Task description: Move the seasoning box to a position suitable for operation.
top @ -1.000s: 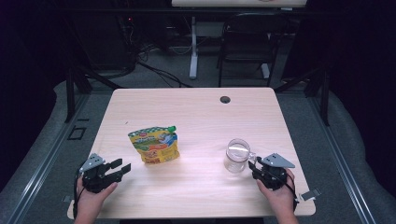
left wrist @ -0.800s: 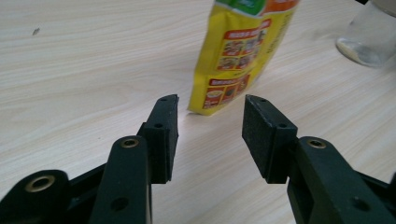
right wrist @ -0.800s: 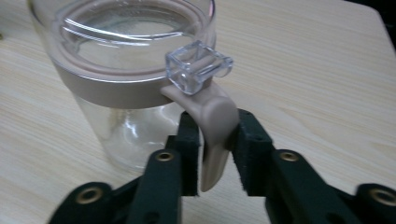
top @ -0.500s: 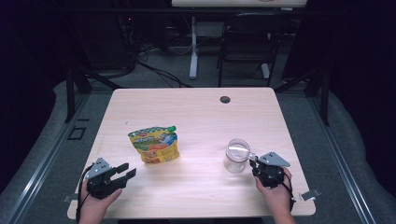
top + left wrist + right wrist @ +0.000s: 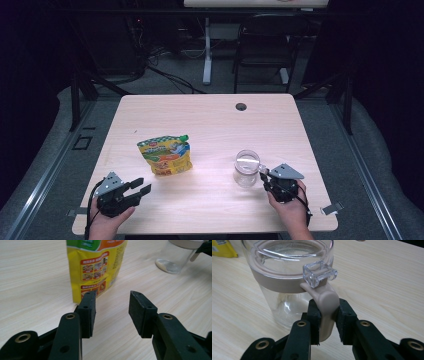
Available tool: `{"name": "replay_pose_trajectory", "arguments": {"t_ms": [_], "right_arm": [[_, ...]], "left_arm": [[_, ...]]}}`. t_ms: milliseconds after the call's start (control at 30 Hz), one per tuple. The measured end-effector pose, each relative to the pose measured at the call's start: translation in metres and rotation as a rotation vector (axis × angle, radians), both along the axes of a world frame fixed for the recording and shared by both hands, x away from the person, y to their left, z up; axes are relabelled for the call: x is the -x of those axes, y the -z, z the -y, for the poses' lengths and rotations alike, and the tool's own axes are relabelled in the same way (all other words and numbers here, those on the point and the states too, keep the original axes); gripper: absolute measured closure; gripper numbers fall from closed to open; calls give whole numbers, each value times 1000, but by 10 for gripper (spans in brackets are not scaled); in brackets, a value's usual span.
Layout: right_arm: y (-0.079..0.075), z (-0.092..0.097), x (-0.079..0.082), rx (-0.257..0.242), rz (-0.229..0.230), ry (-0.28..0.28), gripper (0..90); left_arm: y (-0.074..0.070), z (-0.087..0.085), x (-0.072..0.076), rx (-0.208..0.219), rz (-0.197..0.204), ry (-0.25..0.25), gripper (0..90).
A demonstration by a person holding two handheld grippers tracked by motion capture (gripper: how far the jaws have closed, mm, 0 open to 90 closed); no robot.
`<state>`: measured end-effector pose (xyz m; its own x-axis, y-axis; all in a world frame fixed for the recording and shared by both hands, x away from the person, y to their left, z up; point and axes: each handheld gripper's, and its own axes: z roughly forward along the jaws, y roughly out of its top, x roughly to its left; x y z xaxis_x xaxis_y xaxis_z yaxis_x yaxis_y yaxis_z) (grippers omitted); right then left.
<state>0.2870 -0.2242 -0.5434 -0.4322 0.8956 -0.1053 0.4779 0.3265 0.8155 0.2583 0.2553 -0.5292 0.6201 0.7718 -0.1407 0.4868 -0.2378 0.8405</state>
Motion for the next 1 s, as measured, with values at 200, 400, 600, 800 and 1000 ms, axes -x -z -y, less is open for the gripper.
{"name": "replay_pose_trajectory", "arguments": {"t_ms": [200, 400, 600, 800, 1000], "right_arm": [[1, -11, 1, -5, -20, -66, 746], [1, -26, 6, -18, -34, -151, 745], [1, -35, 10, -19, -38, -219, 745], [1, -45, 16, -15, -45, -289, 744], [1, -43, 16, -27, -49, -315, 743]], "left_arm": [[-1, 10, 2, -22, 24, 22, 577], [-1, 15, 3, -43, 26, 32, 568], [-1, 15, 3, -37, 27, 35, 568], [1, 12, 3, -36, 27, 31, 558], [2, 12, 2, -38, 22, 35, 554]]}}
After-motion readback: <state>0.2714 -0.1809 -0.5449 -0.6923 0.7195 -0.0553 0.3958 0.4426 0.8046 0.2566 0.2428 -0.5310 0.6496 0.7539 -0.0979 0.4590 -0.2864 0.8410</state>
